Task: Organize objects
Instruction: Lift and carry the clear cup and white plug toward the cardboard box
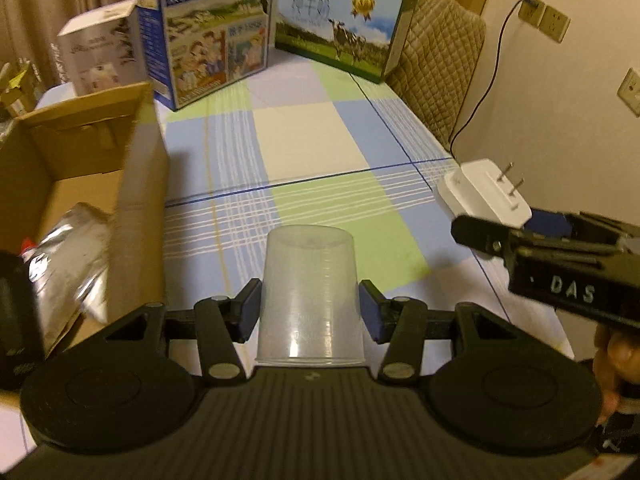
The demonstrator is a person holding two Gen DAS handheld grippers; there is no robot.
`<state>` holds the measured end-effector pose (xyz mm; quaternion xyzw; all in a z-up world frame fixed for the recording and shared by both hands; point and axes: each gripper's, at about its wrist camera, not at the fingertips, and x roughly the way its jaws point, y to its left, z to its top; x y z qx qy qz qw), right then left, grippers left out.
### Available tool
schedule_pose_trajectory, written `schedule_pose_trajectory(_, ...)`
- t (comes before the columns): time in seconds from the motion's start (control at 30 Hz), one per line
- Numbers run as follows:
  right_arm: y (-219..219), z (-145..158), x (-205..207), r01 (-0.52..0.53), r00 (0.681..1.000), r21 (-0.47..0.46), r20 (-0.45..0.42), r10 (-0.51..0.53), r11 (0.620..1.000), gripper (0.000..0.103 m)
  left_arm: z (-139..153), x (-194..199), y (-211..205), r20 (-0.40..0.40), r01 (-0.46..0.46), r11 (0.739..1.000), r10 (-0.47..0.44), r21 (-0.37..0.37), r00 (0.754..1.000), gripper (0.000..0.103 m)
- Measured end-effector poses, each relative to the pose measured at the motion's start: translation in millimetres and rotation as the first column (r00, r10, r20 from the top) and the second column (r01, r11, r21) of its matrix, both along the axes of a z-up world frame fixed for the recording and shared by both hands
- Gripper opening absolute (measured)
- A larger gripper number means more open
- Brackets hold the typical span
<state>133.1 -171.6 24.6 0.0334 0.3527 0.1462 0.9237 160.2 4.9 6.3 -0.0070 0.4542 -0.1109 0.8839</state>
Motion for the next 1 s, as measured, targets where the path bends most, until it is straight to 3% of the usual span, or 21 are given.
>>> schedule_pose_trajectory(0.43,43,23,-64,-0.091,0.996,-0.056,0.022,0.092,0.994,0.062,38,-66,45,0.071,-0.061,0.998,0.063,-0.031,0.995,0.046)
schedule_pose_trajectory(1.0,82,29,-84,-0.180,0.982,-0.070,0.038,0.183,0.981,0.062,59,-101,76,0.115,-0.090,0.996,0.093,-0.026,0.989,0.046)
